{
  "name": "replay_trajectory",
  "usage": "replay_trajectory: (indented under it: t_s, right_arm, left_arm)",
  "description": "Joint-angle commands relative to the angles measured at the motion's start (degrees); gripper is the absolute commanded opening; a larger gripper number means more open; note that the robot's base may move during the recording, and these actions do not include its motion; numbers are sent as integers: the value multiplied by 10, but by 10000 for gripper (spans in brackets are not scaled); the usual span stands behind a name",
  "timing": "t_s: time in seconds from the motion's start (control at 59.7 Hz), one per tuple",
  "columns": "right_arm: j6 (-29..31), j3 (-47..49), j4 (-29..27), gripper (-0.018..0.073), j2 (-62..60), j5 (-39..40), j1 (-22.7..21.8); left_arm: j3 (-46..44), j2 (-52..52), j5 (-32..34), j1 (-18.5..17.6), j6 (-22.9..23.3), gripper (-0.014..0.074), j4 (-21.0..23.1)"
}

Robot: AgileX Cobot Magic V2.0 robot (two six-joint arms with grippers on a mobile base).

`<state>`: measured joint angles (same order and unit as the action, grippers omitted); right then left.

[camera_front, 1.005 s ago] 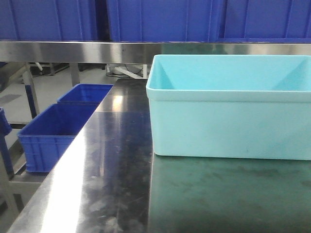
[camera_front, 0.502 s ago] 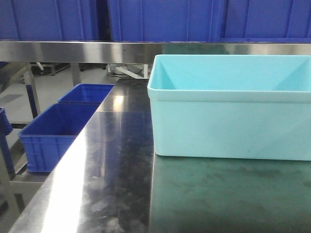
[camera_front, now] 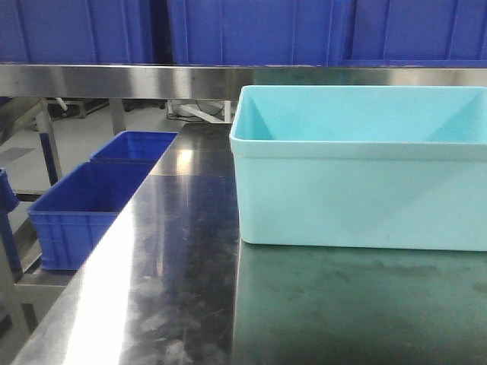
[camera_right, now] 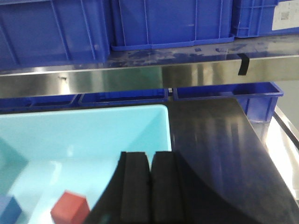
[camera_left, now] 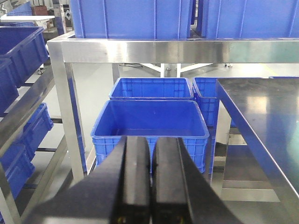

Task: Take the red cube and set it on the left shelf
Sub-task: 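Move the right gripper down over the red cube in the light-teal bin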

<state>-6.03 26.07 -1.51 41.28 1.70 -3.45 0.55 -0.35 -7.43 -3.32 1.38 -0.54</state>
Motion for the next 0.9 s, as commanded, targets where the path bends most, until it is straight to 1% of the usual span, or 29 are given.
replay_trajectory:
  t_s: [0.0,0.134,0.201,0.318,0.435,0.62,0.687,0.804,0.888]
  right_arm:
    - [1,75,3,54,57,55,0]
    - [1,154,2,54,134,23,0]
    - [1,189,2,54,163,-13,0]
    - [1,252,0,54,210,-108,7]
    - [1,301,0,54,259,-195,24]
    - [1,358,0,54,321,-284,61]
    - [1,372,-10,54,337,-302,74]
    - [1,396,-52,55,358,-315,92]
    - [1,410,-59,73,371,-319,105]
  left_arm:
    - [13,-9,50,-2,0,101,2]
    - [13,-9,50,-2,0,101,2]
    - [13,-9,50,-2,0,101,2]
    - [13,-9,50,-2,0,101,2]
    - [13,-9,50,-2,0,101,2]
    - [13,-9,50,-2,0,101,2]
    - [13,-9,50,-2,0,101,2]
    - [13,-9,50,-2,0,101,2]
    - [13,-9,50,-2,0,101,2]
